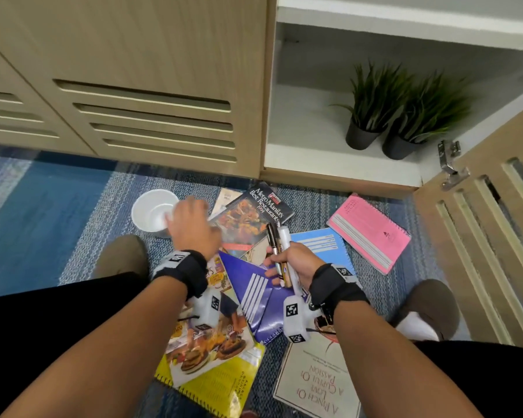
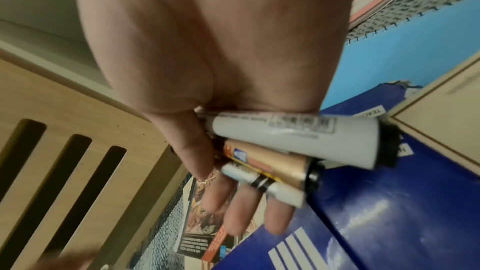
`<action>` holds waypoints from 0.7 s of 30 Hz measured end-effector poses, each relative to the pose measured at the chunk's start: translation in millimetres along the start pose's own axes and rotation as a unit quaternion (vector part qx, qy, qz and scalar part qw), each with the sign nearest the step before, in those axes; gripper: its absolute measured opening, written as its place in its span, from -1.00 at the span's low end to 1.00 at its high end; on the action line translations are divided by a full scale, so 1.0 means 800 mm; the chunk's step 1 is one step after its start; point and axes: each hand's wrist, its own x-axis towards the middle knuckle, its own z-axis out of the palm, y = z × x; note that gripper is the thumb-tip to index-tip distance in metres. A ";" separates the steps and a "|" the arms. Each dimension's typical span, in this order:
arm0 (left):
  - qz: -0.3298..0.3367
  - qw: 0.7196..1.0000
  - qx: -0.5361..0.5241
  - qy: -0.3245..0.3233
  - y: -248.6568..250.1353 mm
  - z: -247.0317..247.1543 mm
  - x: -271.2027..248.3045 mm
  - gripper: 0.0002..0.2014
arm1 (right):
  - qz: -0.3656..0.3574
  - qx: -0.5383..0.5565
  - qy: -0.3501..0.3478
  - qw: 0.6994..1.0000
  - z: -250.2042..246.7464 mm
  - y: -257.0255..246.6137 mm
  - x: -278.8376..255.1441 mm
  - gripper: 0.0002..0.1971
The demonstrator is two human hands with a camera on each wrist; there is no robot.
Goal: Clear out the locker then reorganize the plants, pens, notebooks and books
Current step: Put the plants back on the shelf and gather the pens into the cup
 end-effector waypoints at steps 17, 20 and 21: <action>0.056 0.998 -0.024 0.009 -0.044 -0.016 -0.004 -0.88 | -0.191 0.083 0.119 0.971 -0.006 -0.041 -0.009 -0.85; 0.171 0.984 -0.054 -0.001 0.016 -0.030 -0.006 -0.90 | -0.282 0.129 0.199 0.929 -0.021 -0.062 -0.019 -0.84; 0.214 0.975 -0.061 -0.017 0.034 -0.031 -0.008 -0.87 | -0.305 0.154 0.215 0.915 -0.027 -0.070 -0.023 -0.85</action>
